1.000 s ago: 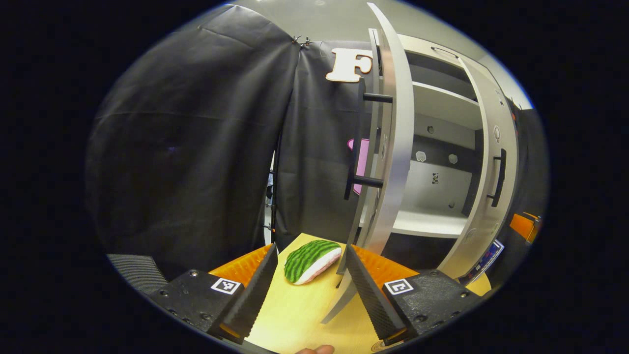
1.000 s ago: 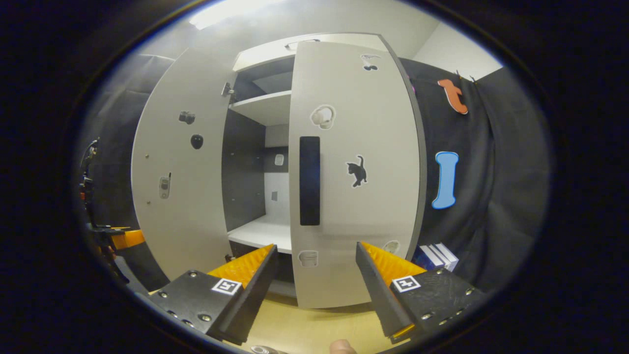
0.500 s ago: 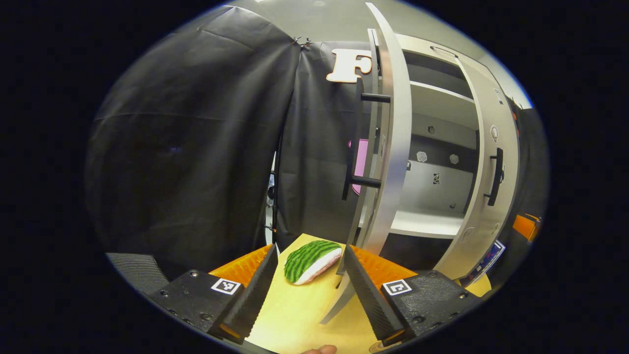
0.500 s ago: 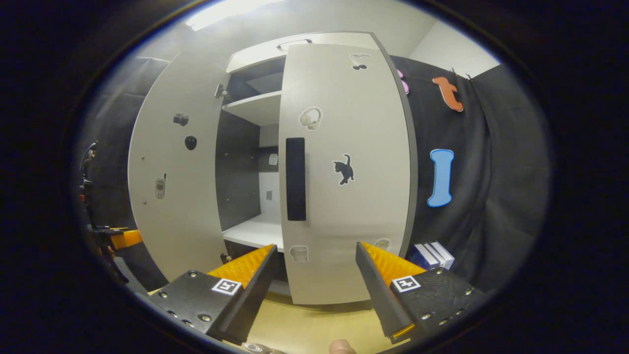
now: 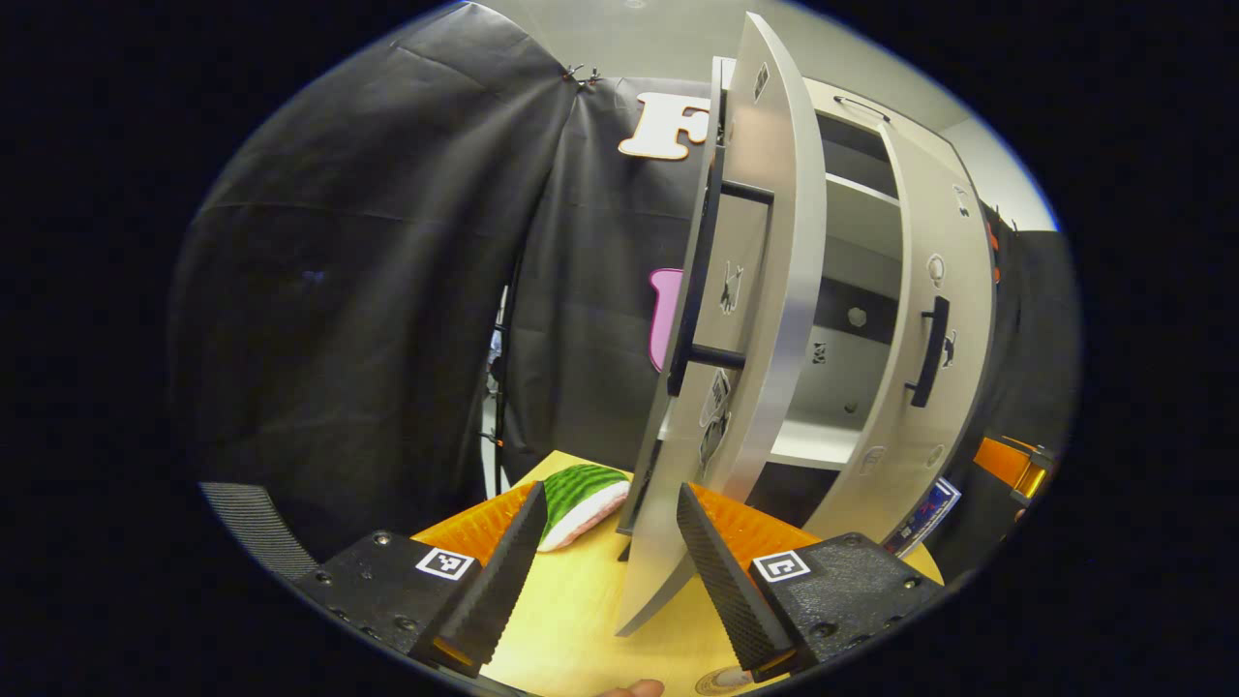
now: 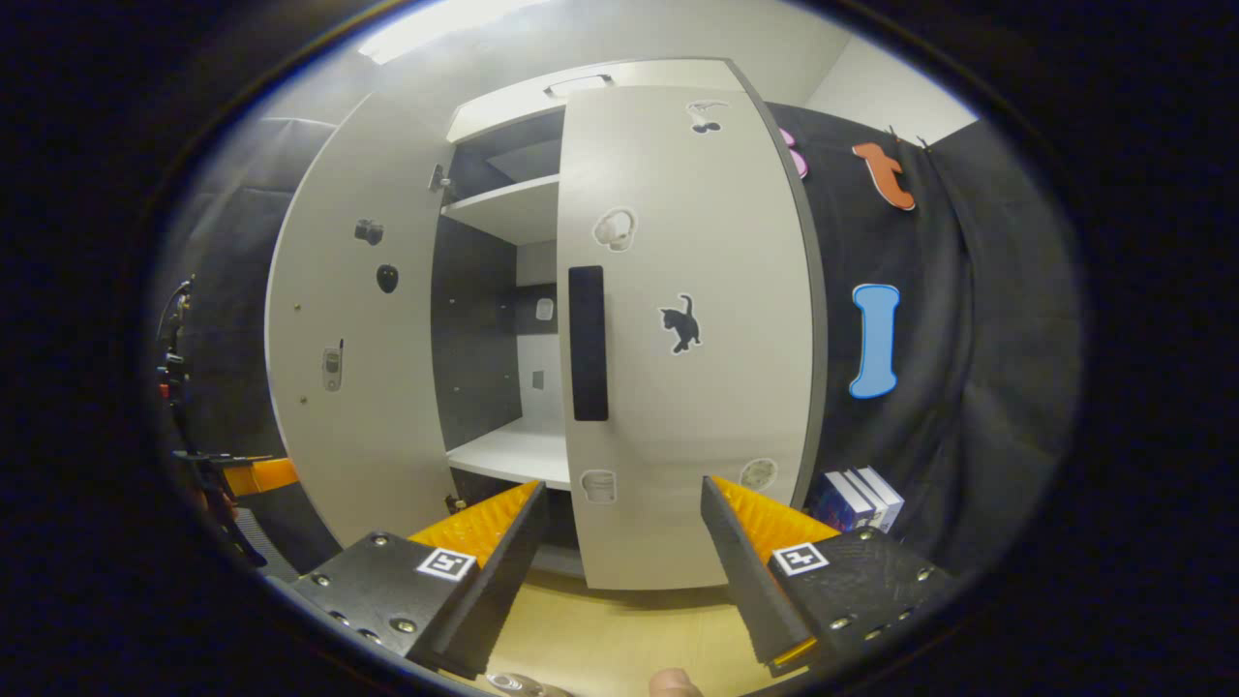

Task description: Grasp the bottle in the cabinet with the left hand and place it on the coaster, then close the right door with the right hand and the left door with the left hand.

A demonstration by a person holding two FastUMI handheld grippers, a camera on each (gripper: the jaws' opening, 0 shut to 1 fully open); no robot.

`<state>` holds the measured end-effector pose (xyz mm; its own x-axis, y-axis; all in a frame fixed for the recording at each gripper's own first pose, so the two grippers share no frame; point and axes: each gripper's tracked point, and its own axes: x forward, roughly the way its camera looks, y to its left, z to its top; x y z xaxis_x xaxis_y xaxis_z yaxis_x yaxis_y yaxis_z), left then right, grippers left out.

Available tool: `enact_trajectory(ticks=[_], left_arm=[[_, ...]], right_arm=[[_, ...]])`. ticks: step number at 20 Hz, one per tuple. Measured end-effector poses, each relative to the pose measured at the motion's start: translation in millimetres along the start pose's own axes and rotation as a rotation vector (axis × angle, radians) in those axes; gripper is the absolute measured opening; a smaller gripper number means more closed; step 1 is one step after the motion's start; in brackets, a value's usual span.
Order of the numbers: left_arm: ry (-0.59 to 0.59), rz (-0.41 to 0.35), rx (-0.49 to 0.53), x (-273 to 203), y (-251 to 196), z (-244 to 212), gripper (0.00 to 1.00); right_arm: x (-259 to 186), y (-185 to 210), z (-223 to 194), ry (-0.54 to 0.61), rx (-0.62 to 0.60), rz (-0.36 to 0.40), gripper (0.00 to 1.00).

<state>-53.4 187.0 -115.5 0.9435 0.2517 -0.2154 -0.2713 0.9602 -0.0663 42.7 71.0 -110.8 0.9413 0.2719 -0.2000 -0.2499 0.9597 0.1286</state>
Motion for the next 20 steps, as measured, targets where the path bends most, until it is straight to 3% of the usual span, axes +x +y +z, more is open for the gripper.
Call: enact_trajectory(ticks=[8,9,10,16,20], left_arm=[[0.014,-0.128,0.097,6,-51,-6,0.90],[0.016,-0.138,0.097,7,-56,-8,0.85],[0.017,-0.149,0.094,8,-61,-8,0.90],[0.051,-0.324,0.042,8,-125,-20,0.90],[0.063,-0.383,0.066,2,-155,-27,0.91]], right_arm=[[-17,-22,2,-0.002,0.025,-0.060,0.93],[-19,-24,1,-0.002,0.023,-0.066,0.96],[-21,-25,1,-0.004,0.023,-0.070,0.96],[-29,-34,0,0.001,0.029,-0.094,0.99],[-36,-45,2,-0.008,0.030,-0.121,0.96]])
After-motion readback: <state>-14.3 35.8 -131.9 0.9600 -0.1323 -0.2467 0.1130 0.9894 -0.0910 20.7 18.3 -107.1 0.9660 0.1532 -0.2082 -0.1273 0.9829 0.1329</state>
